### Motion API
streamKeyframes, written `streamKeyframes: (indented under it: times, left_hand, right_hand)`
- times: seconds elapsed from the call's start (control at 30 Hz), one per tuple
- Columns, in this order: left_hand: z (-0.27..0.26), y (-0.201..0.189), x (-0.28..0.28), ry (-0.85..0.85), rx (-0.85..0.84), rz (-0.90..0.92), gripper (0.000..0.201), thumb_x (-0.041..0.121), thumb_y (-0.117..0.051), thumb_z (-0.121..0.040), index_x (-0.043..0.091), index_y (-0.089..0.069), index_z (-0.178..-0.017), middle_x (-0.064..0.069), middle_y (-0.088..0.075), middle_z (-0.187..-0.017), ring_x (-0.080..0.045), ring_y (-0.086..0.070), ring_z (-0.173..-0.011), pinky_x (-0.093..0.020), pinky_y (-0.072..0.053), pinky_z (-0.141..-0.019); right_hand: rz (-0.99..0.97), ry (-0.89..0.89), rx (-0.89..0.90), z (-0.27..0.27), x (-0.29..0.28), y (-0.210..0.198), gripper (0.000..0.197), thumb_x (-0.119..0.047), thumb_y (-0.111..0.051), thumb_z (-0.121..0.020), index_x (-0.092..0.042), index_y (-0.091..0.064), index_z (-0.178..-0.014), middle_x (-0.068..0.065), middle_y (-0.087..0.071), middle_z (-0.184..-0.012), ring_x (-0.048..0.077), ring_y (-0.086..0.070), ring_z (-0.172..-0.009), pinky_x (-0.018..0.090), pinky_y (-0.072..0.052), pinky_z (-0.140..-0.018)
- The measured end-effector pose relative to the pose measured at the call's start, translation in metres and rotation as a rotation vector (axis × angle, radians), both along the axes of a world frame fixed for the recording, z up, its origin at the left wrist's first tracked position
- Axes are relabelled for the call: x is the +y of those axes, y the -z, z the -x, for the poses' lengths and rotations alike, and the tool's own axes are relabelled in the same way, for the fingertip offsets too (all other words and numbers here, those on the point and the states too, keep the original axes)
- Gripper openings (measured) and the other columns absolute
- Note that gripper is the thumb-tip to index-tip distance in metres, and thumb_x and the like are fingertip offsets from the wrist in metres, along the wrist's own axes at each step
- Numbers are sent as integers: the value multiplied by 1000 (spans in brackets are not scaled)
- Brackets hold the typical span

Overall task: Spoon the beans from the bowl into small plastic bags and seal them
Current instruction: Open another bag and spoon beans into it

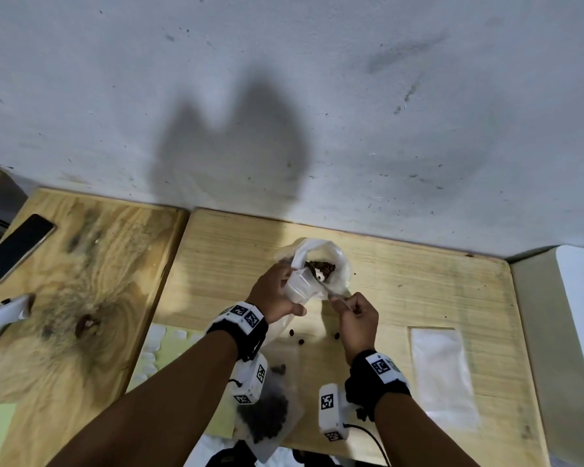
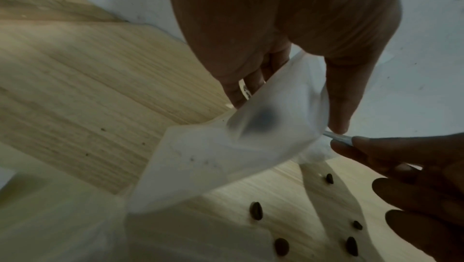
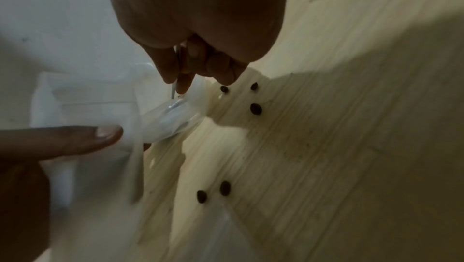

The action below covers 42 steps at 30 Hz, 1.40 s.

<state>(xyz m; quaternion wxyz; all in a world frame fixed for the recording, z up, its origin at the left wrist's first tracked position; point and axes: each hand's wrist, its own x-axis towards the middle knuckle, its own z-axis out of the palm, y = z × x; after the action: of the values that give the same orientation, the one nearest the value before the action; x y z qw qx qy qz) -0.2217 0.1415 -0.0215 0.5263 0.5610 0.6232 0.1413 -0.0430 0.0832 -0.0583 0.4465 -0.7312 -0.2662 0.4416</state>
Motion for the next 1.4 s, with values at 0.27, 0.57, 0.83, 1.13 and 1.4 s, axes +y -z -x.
streamKeyframes:
  times: [0.27,0.57,0.83,1.13,1.4]
  left_hand:
    - [-2,2,1,66,9,-17,90,15,-93,-51,16,-51,-131,6,-53,-127,-16,-56,-114,-33,-48,-95]
    - [-1,2,-3,113,-17,-8,89,18,-92,-45,15,-55,-125,4,-53,-121,-19,-58,-111,-44,-50,-96]
    - [1,5,-5,33,-40,1,93,18,-93,-48,15,-51,-131,3,-53,-127,-19,-57,-114,-42,-49,-98]
    - [6,2,-6,-97,-90,8,96,22,-94,-51,18,-46,-134,0,-55,-129,-19,-56,-115,-37,-49,-95]
    - [3,0,-9,-106,-63,-6,101,29,-96,-48,19,-44,-135,2,-53,-132,-18,-56,-115,-34,-50,-92]
  right_hand:
    - [142,126,281,2,11,-4,48,-8,-74,-76,-21,-33,-55,8,-34,-63,18,-24,-51,27,-20,-47]
    - [118,71,264,4,17,-9,47,-7,-73,-83,-19,-36,-57,4,-30,-56,15,-25,-48,24,-21,-45]
    - [168,140,402,1,15,-20,50,-4,-74,-80,-22,-33,-58,-2,-37,-49,14,-26,-39,24,-19,-40]
    - [93,169,322,-31,16,-31,50,-1,-70,-82,-22,-33,-55,5,-44,-54,16,-23,-47,27,-19,-46]
    - [-97,102,247,-64,20,-73,47,4,-65,-81,-22,-40,-52,24,-50,-76,15,-21,-43,28,-16,-48]
